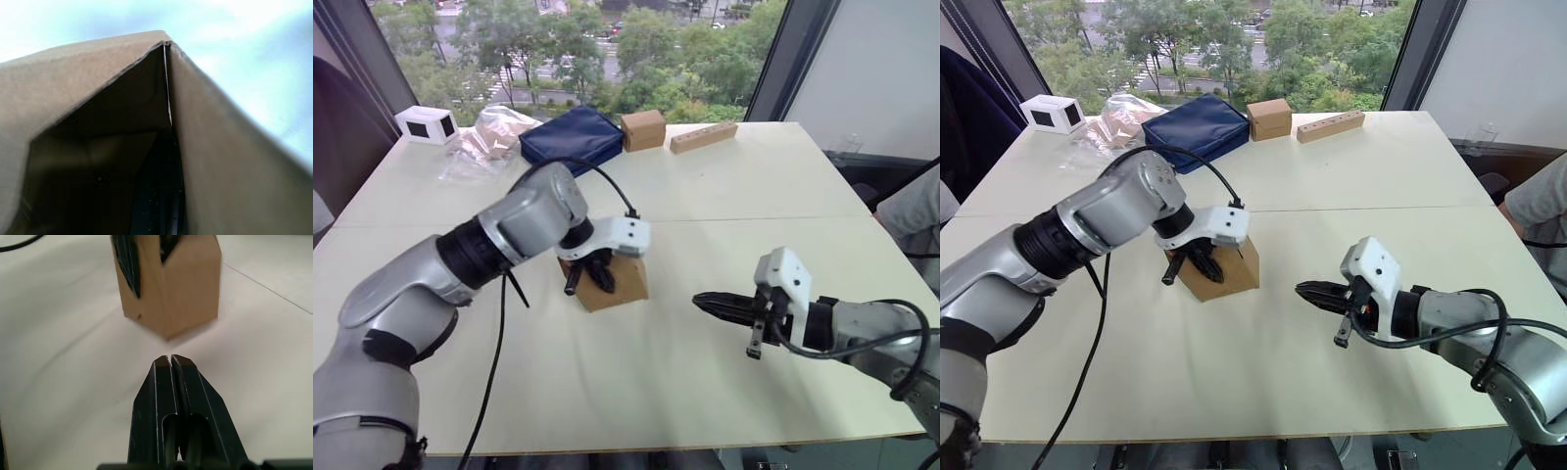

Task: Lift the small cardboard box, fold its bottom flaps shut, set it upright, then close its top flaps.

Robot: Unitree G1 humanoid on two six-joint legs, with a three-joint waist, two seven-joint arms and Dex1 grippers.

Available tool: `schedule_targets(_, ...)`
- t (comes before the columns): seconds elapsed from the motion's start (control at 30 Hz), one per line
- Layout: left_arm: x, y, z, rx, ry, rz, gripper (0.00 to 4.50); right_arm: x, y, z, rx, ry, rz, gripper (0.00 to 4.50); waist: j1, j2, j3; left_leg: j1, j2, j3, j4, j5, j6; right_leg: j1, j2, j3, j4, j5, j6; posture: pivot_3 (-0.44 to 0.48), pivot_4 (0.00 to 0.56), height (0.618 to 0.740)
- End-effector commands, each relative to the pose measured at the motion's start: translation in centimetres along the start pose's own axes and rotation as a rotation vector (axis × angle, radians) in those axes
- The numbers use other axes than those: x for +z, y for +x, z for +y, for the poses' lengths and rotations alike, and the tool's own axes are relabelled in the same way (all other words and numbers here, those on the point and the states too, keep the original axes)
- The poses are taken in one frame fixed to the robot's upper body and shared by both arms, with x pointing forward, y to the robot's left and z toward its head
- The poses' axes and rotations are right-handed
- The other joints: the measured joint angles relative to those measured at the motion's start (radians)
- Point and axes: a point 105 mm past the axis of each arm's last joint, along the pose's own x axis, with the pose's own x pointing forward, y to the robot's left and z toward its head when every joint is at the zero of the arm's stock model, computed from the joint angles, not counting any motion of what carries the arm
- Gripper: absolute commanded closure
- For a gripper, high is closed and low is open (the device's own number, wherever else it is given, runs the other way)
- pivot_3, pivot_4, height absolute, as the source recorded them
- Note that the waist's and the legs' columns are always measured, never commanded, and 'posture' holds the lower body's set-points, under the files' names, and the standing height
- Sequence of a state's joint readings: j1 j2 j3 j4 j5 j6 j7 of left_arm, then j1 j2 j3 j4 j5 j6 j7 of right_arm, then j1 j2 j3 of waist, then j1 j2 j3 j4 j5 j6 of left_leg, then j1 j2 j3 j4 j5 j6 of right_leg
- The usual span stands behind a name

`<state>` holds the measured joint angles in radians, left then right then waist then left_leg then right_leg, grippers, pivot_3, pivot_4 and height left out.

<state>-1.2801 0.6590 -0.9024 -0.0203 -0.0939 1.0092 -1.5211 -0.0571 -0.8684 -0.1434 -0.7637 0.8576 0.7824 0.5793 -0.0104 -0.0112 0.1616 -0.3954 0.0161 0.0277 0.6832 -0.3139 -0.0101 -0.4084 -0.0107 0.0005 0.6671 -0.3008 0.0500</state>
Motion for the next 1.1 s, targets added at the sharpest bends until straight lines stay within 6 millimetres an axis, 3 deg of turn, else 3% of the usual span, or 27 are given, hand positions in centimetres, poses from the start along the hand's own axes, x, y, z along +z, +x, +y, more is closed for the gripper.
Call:
schedule_targets(0.03,0.5,0.6,0.2,0.051,0.004,0.03,4.5,0.2,0.0,0.7,-0.042,0.011,-0.04,4.46,0.0,0.0,0.0,0.0,0.0,0.0,0.0,0.0,0.0,0.0,0.0,0.0,0.0,0.0,0.0,0.0,0.15,0.74)
schedule_targets(0.23,0.0,2.1,-0.5,0.036,0.017,0.057,4.5,-0.1,0.2,0.8,-0.066,0.028,-0.031,4.46,0.0,0.0,0.0,0.001,-0.001,0.0,0.001,0.0,0.0,0.001,-0.001,0.001,0.0,0.0,0.001,0.0,0.15,0.74)
schedule_targets(0.33,0.6,2.1,-0.2,0.053,-0.001,0.024,3.76,-0.4,0.3,0.4,-0.069,0.024,-0.007,4.5,0.001,0.0,0.0,0.002,-0.001,0.0,0.001,0.0,0.0,0.002,0.0,0.001,0.001,-0.001,0.001,0.0,0.15,0.74)
schedule_targets(0.5,2.5,0.1,0.2,0.074,-0.056,-0.055,1.69,-0.3,0.6,0.1,-0.038,0.025,0.007,4.5,0.002,0.0,0.0,0.001,-0.001,0.0,0.001,0.0,0.0,0.002,-0.001,0.001,0.001,-0.001,0.001,0.0,0.15,0.74)
schedule_targets(0.73,4.4,-3.8,0.5,0.11,-0.065,-0.176,1.69,-0.1,0.8,-0.2,0.029,0.034,0.013,4.5,0.001,0.0,0.0,0.001,-0.001,0.0,0.001,0.0,0.0,0.001,0.0,0.001,0.001,-0.001,0.001,0.0,0.15,0.74)
schedule_targets(0.9,4.5,-8.1,-0.1,0.059,-0.115,-0.407,1.69,-0.2,1.4,-1.3,0.097,0.045,0.007,4.5,-0.003,0.0,0.0,0.002,-0.001,0.0,0.001,0.0,0.0,0.001,0.0,0.001,0.002,-0.001,0.001,0.0,0.15,0.74)
schedule_targets(1.0,4.3,-11.7,1.8,0.17,-0.255,-0.686,1.69,-0.5,1.9,-2.8,0.08,0.034,-0.003,4.5,-0.002,0.0,0.0,0.002,0.0,0.0,0.001,0.0,0.0,0.001,0.0,0.001,0.003,-0.001,0.001,0.0,0.15,0.74)
schedule_targets(1.03,3.9,-12.7,2.6,0.239,-0.272,-0.774,1.69,-0.6,2.1,-3.3,0.068,0.028,-0.006,4.5,0.0,0.0,0.0,0.002,-0.001,0.0,0.001,0.0,0.0,0.001,0.0,0.001,0.003,-0.001,0.001,0.0,0.15,0.74)
schedule_targets(1.1,-0.1,-12.3,4.1,0.426,-0.365,-0.728,1.69,-0.9,2.9,-4.5,0.031,0.01,-0.015,4.5,-0.003,0.001,0.0,0.002,-0.001,0.0,0.001,0.0,0.0,0.001,-0.001,0.0,0.003,-0.001,0.001,0.0,0.15,0.74)
